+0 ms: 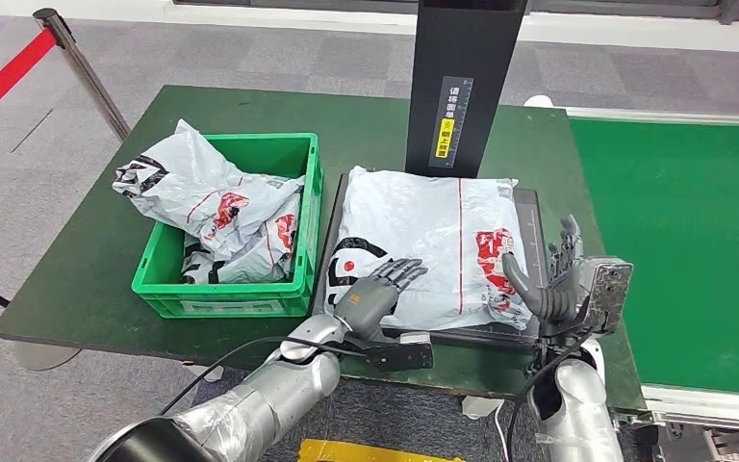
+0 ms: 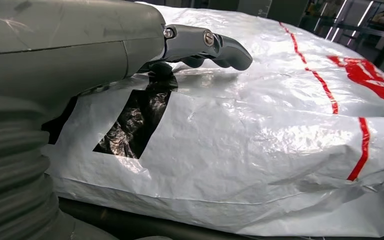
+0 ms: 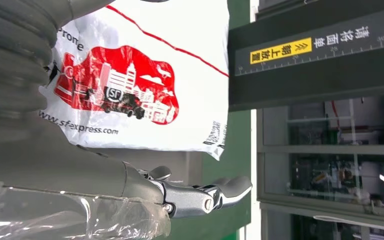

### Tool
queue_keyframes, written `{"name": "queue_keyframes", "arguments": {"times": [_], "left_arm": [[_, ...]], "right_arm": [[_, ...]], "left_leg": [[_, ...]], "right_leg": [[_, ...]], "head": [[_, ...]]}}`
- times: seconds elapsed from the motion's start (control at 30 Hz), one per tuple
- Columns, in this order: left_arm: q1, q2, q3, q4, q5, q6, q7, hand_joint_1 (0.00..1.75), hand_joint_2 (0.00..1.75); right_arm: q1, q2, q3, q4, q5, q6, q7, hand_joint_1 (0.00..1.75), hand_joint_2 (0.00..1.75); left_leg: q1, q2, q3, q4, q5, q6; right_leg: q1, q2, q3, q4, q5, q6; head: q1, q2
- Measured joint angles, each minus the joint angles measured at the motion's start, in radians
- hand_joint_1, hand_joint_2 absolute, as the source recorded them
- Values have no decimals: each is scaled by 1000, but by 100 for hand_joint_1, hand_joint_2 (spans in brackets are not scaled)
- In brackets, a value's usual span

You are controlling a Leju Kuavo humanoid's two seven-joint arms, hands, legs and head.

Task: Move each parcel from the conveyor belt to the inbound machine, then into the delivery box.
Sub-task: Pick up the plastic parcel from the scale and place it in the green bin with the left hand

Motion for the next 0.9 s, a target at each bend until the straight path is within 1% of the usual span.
{"name": "queue_keyframes", "arguments": {"times": [0.03, 0.1, 0.2, 0.37, 0.47, 0.63, 0.9], "left_arm": [[0, 0, 0, 1, 0, -1, 5, 79, 175], [1, 2, 0, 3, 0, 2, 18, 161, 175], [0, 8, 0, 5, 0, 31, 45, 168, 175], [-1, 31, 0, 6, -6, 93, 85, 168, 175], [-2, 40, 0, 6, -16, 109, 104, 175, 175], [-4, 57, 0, 6, -21, 124, 134, 175, 175], [-2, 76, 1, 7, -18, 152, 143, 175, 175]], "right_arm": [[4, 0, 0, -3, 0, 6, 0, 0, 175], [13, 0, 0, -11, 2, 20, 1, 0, 175], [21, 1, 7, -21, 6, 39, 0, 0, 175], [29, 1, 45, -39, 3, 72, -4, 0, 175], [34, 2, 54, -47, 1, 79, -5, 0, 175], [50, 3, 72, -81, 0, 95, -5, 0, 175], [72, 4, 88, -121, -6, 123, -2, 0, 175]], "left_leg": [[0, 0, 0, 0, 0, 0], [0, 0, 0, 0, 0, 0], [0, 0, 0, 0, 0, 0], [0, 2, 1, 0, 0, 0], [0, 1, 2, 0, 0, 0], [0, 2, 3, 0, 0, 0], [0, 3, 4, -1, -1, -1]], "right_leg": [[0, 0, 0, 0, 0, 0], [0, 0, 0, 0, 0, 0], [0, 0, 0, 0, 0, 0], [0, 1, 1, 0, 0, 0], [0, 1, 2, 0, 0, 0], [0, 2, 3, 0, 0, 0], [1, 2, 3, 0, 0, 0]], "head": [[0, 0], [0, 0], [0, 0], [0, 0], [0, 0], [0, 0], [0, 0]]}}
